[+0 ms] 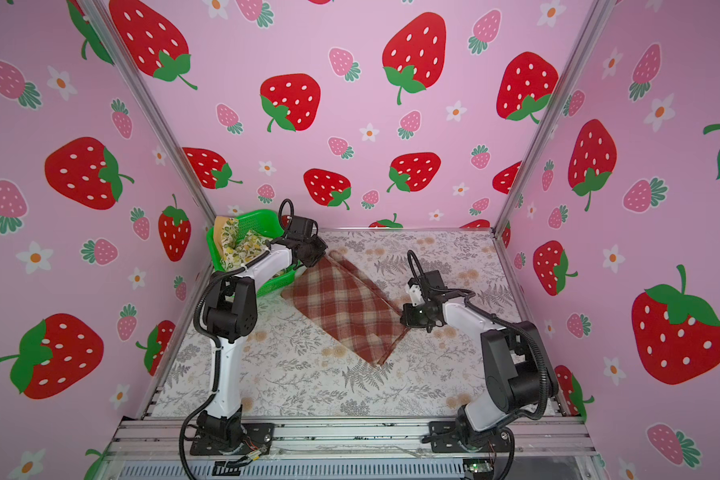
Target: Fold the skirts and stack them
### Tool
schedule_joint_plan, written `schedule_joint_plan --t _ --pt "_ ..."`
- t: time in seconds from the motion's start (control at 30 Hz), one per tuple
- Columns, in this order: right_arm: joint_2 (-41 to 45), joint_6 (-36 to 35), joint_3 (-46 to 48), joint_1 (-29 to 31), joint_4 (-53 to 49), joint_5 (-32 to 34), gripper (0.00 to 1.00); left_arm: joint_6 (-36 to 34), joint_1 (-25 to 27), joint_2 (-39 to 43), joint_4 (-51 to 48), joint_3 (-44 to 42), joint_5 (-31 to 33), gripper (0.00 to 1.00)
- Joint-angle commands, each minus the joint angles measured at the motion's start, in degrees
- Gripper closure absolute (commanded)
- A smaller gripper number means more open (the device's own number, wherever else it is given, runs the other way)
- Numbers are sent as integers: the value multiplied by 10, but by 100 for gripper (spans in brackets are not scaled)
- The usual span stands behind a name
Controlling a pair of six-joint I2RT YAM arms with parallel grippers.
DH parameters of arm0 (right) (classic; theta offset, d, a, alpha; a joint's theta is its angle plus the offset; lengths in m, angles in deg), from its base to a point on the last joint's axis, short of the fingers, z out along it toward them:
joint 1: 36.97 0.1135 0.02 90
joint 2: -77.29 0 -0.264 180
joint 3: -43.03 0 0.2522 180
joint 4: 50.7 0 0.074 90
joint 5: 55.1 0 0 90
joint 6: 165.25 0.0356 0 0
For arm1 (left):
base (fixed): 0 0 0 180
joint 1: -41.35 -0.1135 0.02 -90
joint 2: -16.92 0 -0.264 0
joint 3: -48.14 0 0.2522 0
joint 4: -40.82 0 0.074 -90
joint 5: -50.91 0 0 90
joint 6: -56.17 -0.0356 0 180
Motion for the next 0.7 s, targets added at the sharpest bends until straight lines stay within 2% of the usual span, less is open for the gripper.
schedule_joint_plan --t 0.0,0.27,0.3,0.33,0.4,0.53,0.67 --pt "5 8 6 -7 -5 21 84 3 1 -16 -12 41 -5 100" --pt "3 17 17 -15 5 42 84 1 3 -58 -20 83 -16 100" --pt "3 18 18 -17 9 43 84 0 3 -63 -20 89 -35 97" --pt "3 20 17 -16 10 45 84 -1 3 -69 -21 96 -44 91" --pt "0 22 16 -17 13 49 84 -3 3 -76 -27 110 -60 69" --pt "2 29 21 -18 13 54 84 -14 4 -56 -22 101 -65 39" --pt "0 31 24 -25 13 85 82 -26 4 -15 -20 77 -65 30"
